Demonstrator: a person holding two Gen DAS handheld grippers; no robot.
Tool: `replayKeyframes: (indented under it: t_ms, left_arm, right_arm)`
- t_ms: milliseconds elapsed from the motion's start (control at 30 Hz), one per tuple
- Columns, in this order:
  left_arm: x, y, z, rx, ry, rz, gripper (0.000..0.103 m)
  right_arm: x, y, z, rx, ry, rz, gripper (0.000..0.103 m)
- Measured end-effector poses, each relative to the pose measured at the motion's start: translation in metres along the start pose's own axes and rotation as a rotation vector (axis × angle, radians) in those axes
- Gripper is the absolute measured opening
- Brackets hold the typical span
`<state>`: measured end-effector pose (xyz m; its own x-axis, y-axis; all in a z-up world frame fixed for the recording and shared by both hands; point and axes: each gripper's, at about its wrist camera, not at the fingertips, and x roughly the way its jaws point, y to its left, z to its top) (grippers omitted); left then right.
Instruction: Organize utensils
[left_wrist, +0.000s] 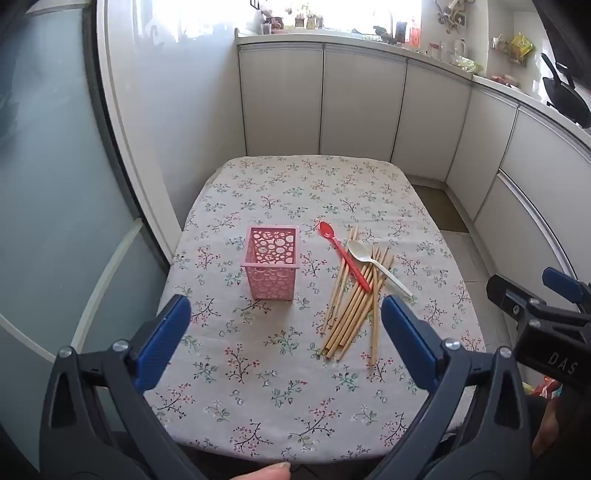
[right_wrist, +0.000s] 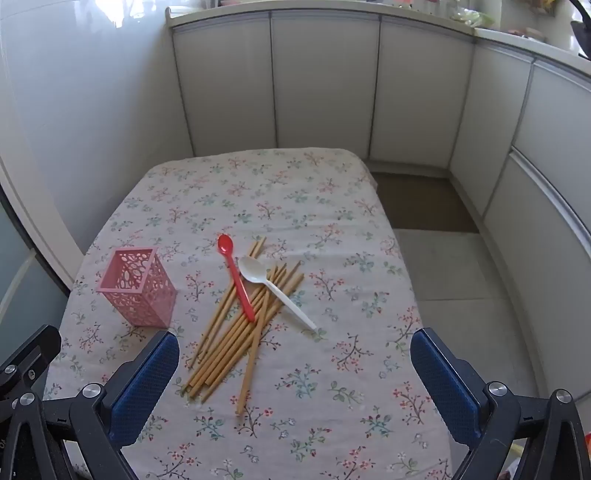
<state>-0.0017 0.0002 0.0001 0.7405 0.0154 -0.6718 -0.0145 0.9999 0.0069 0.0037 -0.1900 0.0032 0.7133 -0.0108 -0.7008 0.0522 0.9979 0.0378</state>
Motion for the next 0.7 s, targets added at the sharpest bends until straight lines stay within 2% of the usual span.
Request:
replayKeyframes:
  t_ms: [67, 200, 700]
  left_arm:
    - [0.000, -0.005, 0.002, 0.023, 0.013, 0.006, 0.102]
    - [-0.005, 0.000, 0.001, 0.004, -0.009, -0.004, 0.102]
    - [-0.008, 0.002, 0.009, 0.007, -0.006, 0.006, 0.102]
  right_arm:
    - [-0.001, 0.000, 0.001, 0.002, -0.004, 0.007, 0.103]
    - [-0.007, 0.002, 0.002, -0.008, -0.010, 0.005, 0.103]
    - [-0.011, 0.005, 0.001, -0.016, -0.029, -0.004, 0.103]
